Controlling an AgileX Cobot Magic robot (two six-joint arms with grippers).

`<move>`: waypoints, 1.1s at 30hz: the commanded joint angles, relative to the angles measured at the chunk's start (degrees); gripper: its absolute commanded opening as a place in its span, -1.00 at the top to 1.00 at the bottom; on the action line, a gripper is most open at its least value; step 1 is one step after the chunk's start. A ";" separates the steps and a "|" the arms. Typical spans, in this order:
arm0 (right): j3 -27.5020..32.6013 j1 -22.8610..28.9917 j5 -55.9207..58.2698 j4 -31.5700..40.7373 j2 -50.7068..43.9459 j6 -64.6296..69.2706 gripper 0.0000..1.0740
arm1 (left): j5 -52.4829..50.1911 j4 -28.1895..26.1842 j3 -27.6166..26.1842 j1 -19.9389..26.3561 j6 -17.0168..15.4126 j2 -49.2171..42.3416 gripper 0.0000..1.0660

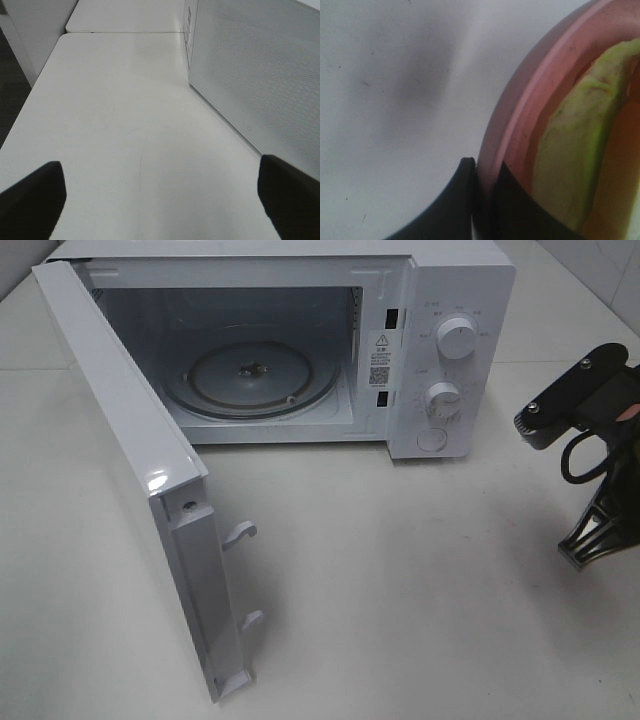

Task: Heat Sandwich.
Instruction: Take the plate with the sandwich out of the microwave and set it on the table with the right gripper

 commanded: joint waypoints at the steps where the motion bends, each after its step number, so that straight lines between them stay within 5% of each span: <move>1: -0.52 -2.64 -1.32 -2.81 1.55 0.97 0.99 | -0.29 -0.23 0.17 0.17 -0.40 -1.26 -0.83; 17: -0.52 -12.15 -10.94 -7.39 10.60 9.74 0.99 | -0.29 -0.23 0.17 0.17 -0.40 -1.26 -0.83; 33: -0.52 -15.76 -16.84 -12.26 19.60 17.19 0.99 | -0.29 -0.23 0.17 0.17 -0.40 -1.26 -0.83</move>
